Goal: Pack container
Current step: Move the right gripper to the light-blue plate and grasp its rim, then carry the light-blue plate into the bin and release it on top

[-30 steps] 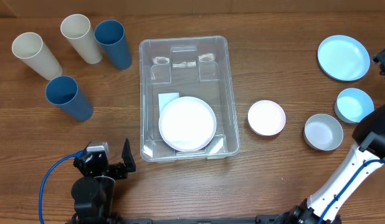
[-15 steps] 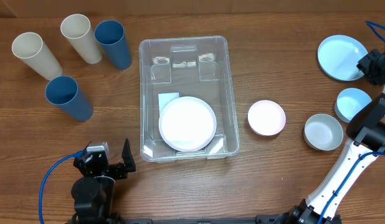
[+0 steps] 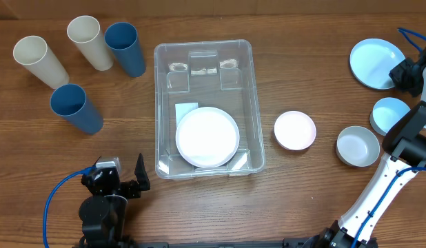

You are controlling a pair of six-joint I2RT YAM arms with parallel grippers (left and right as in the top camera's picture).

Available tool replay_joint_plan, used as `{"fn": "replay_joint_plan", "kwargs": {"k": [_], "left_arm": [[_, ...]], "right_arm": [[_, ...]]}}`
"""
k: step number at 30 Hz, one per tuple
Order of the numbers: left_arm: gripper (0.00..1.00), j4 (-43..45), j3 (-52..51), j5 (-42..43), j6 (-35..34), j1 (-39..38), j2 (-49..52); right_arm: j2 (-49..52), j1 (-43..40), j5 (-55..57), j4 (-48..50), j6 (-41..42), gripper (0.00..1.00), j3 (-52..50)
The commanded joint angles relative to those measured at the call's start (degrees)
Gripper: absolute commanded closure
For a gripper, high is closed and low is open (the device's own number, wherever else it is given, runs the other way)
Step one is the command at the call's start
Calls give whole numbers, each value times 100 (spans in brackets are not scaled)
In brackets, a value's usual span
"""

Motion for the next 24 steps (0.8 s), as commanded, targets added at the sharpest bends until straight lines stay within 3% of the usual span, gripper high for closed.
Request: {"fn": "replay_joint_plan", "kwargs": {"k": [1, 10, 16, 19, 24], "left_arm": [[0, 24, -24, -22, 129, -39, -50], [0, 22, -24, -22, 129, -39, -50], [0, 22, -24, -22, 129, -39, -50], [0, 24, -24, -22, 129, -39, -50], [0, 24, -24, -22, 129, -39, -50]], "right_arm": [[68, 81, 52, -136, -131, 96, 125], [55, 844, -315, -1453, -153, 96, 2608], [35, 1513, -1626, -2828, -173, 96, 4448], [-328, 1862, -2212, -3250, -374, 96, 4441], [-870, 2806, -2124, -3558, -737, 96, 4439]]}}
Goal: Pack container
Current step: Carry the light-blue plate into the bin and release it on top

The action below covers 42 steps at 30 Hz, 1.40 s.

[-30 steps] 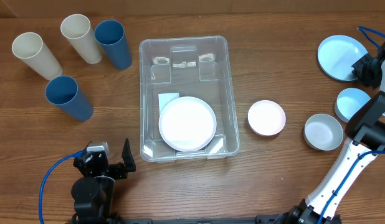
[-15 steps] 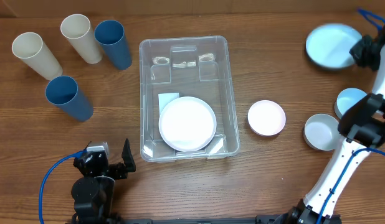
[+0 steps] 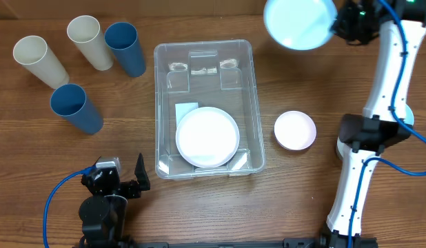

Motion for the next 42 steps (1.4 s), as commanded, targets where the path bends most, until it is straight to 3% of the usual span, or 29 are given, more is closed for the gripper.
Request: {"fn": "replay_joint_plan", "kwargs": {"k": [1, 4, 9, 10, 12, 16, 27, 33, 42], "left_arm": [[0, 22, -24, -22, 129, -39, -50], [0, 22, -24, -22, 129, -39, -50], [0, 22, -24, -22, 129, -39, -50], [0, 22, -24, -22, 129, -39, -50], [0, 22, -24, -22, 129, -39, -50], [0, 22, -24, -22, 129, -39, -50], [0, 22, -24, -22, 129, -39, -50], [0, 22, -24, -22, 129, -39, -50], [0, 22, -24, -22, 129, -39, -50]], "right_arm": [[-772, 621, 63, 13, -166, 96, 146], [-1182, 1108, 811, 11, -24, 96, 140], [-1827, 1399, 828, 11, 173, 96, -114], [-1971, 1427, 901, 11, 173, 96, -376], [-2656, 1482, 1287, 11, 140, 97, -2092], [-3368, 1709, 1318, 13, -166, 96, -3965], [-3576, 3757, 1834, 138, -157, 96, -5593], [-3576, 4022, 1834, 1263, -162, 96, -7187], [-3567, 4022, 1851, 2835, -372, 96, -8395]]}}
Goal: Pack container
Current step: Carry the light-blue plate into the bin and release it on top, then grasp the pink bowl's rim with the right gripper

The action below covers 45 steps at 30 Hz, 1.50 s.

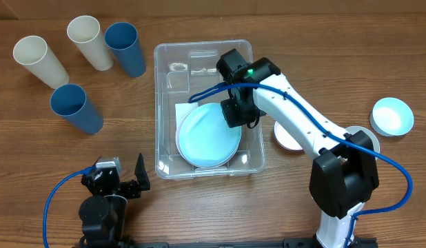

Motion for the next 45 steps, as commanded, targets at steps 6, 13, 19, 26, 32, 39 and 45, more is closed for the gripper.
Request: {"fn": "replay_joint_plan", "kwargs": {"k": [6, 13, 19, 26, 32, 39, 45], "left_arm": [[0, 24, -24, -22, 129, -39, -50], [0, 24, -24, -22, 129, -39, -50], [0, 24, -24, -22, 129, -39, -50], [0, 22, -24, -22, 129, -39, -50], [0, 24, -24, -22, 129, -39, -50], [0, 22, -24, -22, 129, -39, -50], [0, 24, -24, -22, 129, -39, -50]], "right_arm": [[31, 17, -37, 632, -190, 96, -267], [236, 17, -42, 533, -262, 49, -267], [195, 17, -149, -264, -319, 42, 531], [98, -138, -39, -1727, -96, 40, 3484], [109, -1827, 494, -2583, 774, 43, 3464], [109, -2286, 448, -2155, 723, 43, 1521], [109, -1919, 262, -1749, 699, 44, 417]]}}
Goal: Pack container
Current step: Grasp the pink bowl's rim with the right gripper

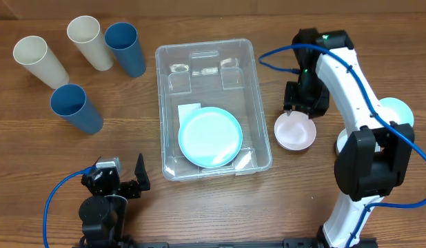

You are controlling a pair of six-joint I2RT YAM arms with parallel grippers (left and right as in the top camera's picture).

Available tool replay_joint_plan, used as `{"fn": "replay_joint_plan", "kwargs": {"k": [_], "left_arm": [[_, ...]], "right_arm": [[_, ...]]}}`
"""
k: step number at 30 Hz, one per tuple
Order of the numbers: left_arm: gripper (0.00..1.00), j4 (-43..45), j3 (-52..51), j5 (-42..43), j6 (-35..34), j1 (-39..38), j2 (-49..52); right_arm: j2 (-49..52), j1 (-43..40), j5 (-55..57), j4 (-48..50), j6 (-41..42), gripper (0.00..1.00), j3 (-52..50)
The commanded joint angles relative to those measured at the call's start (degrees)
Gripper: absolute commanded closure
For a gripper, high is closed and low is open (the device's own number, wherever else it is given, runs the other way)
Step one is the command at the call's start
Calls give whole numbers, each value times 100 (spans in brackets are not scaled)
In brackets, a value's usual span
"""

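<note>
The clear plastic container [246, 83] stands mid-table. A light blue plate [211, 136] lies in its near half, and whatever is under it is hidden. My right gripper [293, 113] hangs just right of the container, over the far rim of a pink bowl [296, 134], holding nothing and apparently open. A light blue bowl [398, 110] and a white bowl [341, 143], mostly hidden behind the right arm, sit further right. My left gripper [140, 173] rests at the front left, away from everything; its jaw state is unclear.
At the back left stand two cream cups [39, 60] [89, 41] and two blue cups [125, 48] [75, 108]. The right arm's blue cable [278, 55] loops beside the container's far right corner.
My right gripper was inside the container at the blue plate; now it is outside, over the pink bowl's far rim. The plate stays in the container, whose near end has shifted slightly right.
At first a white plate lay in the container and my right gripper was at the blue plate, far right. Then it held that plate aloft at the back. Then the plate was on the white plate. Now the gripper is over the pink bowl.
</note>
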Motion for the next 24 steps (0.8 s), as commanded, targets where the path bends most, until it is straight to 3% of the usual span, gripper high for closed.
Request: {"fn": "replay_joint_plan", "kwargs": {"k": [1, 6, 12, 20, 24], "left_arm": [[0, 24, -24, -22, 129, -39, -50], [0, 24, -24, -22, 129, -39, -50], [0, 24, -24, -22, 129, -39, -50], [0, 24, -24, -22, 129, -39, -50], [0, 24, -24, -22, 129, -39, -50]], "right_arm": [[-59, 450, -61, 63, 31, 44, -98], [-59, 1180, -98, 219, 190, 44, -98], [-59, 1032, 7, 367, 221, 44, -96], [-59, -809, -363, 914, 219, 42, -109], [-59, -1484, -437, 1145, 166, 41, -708]]}}
